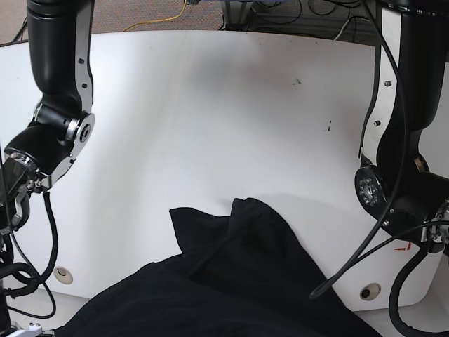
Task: Layout the t-shirt on the table in an organized manner, then fold the t-shirt properly
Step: 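Lift the t-shirt with both grippers and pull the grippers apart, then lay the stretched t-shirt flat on the table with both grippers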
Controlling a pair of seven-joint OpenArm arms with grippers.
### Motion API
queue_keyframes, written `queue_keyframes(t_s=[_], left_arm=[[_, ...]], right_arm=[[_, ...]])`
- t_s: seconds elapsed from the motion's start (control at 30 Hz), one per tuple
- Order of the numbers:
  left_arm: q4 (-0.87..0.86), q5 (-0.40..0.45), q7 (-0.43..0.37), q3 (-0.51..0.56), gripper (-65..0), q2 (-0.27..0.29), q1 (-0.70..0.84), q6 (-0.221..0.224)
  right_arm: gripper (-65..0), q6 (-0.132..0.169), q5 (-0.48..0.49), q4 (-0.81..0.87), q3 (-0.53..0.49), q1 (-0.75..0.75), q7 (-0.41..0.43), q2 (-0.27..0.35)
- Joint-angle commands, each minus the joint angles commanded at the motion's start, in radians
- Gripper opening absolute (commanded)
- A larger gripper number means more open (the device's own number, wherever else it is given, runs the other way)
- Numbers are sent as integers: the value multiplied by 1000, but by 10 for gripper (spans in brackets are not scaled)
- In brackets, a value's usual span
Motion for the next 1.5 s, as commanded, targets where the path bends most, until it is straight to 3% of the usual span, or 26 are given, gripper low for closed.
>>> queue_keyframes(t_s=[0.23, 0.57, 0.77, 1.03, 1.2, 1.33, 1.5], left_arm=[[-61, 0, 0, 0, -603, -8, -71, 0], [-195, -2, 0, 0, -603, -63, -195, 0], [-233, -2, 2, 0, -603, -77, -203, -3], [-189, -5, 69, -2, -603, -86, -106, -9], [-121, -5, 87, -2, -610, -95, 18, -74], [-63, -5, 115, -2, -637, -95, 120, -97], [20, -5, 155, -3, -639, -97, 249, -133]], right_arm=[[-650, 0, 2, 0, -28, 28, -2, 5], [-650, 0, -5, -114, -64, 166, -2, 6], [-650, 0, -6, -120, -71, 160, -5, 8], [-650, 0, -6, -66, -64, 21, -6, 6], [-650, -2, -6, 12, -64, -126, -6, 3], [-650, -5, -2, 77, -35, -258, -6, -3], [-650, 0, -6, 144, 17, -410, -6, -54]])
